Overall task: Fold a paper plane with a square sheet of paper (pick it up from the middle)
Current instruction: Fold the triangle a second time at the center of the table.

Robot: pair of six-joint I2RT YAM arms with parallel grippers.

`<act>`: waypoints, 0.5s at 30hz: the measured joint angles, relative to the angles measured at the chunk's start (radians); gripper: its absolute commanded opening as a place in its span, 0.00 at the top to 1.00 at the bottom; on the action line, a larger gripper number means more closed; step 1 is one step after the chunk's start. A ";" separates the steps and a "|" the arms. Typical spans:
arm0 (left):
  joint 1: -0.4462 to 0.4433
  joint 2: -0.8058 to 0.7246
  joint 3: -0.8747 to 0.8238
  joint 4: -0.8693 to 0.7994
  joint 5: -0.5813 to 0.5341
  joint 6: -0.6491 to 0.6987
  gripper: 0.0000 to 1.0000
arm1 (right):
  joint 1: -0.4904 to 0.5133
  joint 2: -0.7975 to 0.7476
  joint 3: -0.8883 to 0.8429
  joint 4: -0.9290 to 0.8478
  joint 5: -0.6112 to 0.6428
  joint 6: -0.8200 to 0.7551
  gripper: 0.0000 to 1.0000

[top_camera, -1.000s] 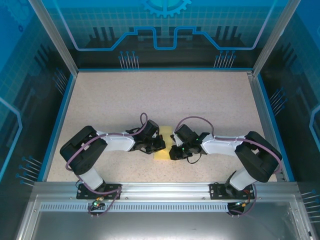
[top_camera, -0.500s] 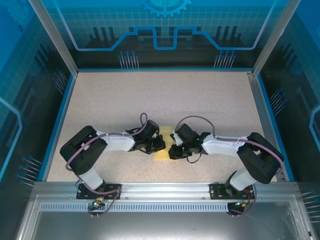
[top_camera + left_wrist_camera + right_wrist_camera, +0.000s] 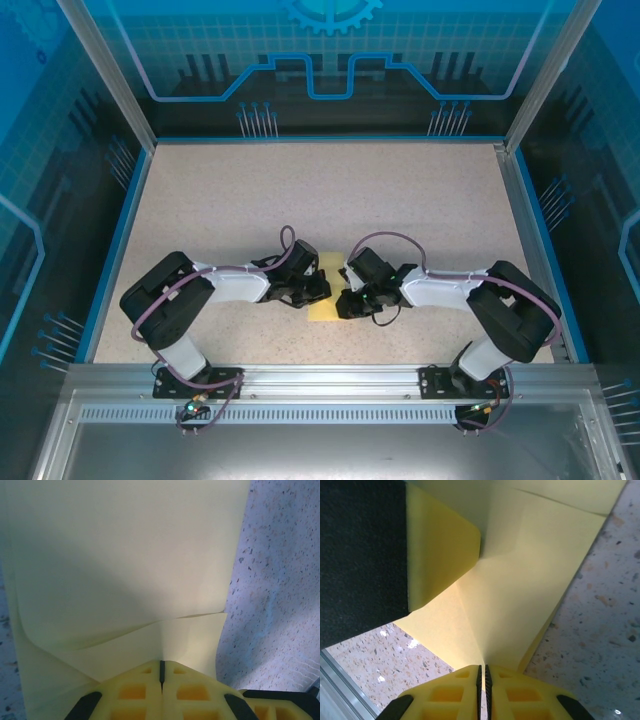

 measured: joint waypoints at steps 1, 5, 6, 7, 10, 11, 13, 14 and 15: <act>0.000 0.000 0.000 0.000 0.000 -0.001 0.98 | 0.000 0.000 0.000 0.000 0.000 0.000 0.87; 0.000 0.000 0.000 0.000 -0.002 -0.011 0.98 | 0.000 0.000 -0.006 0.001 -0.003 0.000 0.87; 0.000 0.000 0.000 0.000 -0.002 -0.011 0.98 | 0.000 0.000 -0.007 0.000 -0.003 0.000 0.87; 0.000 0.000 0.000 0.000 -0.002 -0.011 0.98 | 0.000 0.000 -0.007 -0.001 -0.003 0.000 0.87; 0.000 0.000 0.000 0.000 -0.002 -0.012 0.98 | 0.000 0.000 -0.007 -0.001 -0.002 0.000 0.87; 0.000 0.000 0.000 0.000 -0.002 -0.012 0.98 | 0.000 0.000 -0.007 -0.001 -0.002 0.000 0.87; 0.000 0.000 0.000 0.000 -0.002 -0.012 0.98 | 0.000 0.000 -0.007 -0.002 -0.002 0.000 0.88; 0.000 0.000 0.000 0.000 -0.002 -0.012 0.98 | 0.000 0.000 -0.007 -0.003 -0.002 0.000 0.88; 0.000 0.000 0.000 0.000 -0.002 -0.012 0.98 | 0.000 0.000 -0.007 -0.005 -0.001 0.000 0.88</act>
